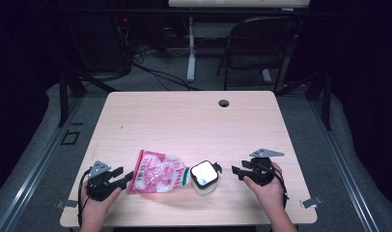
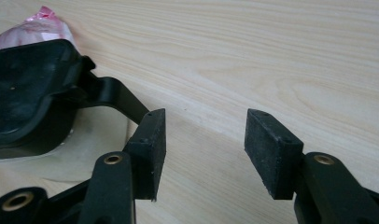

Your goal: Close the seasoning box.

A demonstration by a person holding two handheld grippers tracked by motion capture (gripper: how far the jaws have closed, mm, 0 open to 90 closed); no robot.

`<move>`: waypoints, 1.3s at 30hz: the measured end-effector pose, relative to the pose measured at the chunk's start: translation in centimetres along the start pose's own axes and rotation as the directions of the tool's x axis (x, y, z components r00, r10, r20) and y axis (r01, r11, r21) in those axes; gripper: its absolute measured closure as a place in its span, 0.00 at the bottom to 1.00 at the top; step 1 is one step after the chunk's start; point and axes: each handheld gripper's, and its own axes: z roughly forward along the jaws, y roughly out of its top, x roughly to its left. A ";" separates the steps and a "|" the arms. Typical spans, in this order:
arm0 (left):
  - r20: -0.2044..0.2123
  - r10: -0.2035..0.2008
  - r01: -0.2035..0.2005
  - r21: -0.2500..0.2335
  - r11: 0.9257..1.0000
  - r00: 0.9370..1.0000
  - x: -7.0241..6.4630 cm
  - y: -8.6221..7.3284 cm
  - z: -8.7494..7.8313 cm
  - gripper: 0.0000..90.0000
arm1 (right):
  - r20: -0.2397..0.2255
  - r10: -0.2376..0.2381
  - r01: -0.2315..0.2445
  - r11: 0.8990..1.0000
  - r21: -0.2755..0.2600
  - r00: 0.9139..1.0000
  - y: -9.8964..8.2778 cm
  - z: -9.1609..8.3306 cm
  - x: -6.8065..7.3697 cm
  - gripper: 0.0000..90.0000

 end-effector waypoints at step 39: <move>-0.048 -0.056 0.058 0.043 0.997 0.997 2.1 -0.4 1.7 0.53 | 0.075 0.049 -0.052 0.998 0.038 0.996 -2.0 1.4 -2.6 0.50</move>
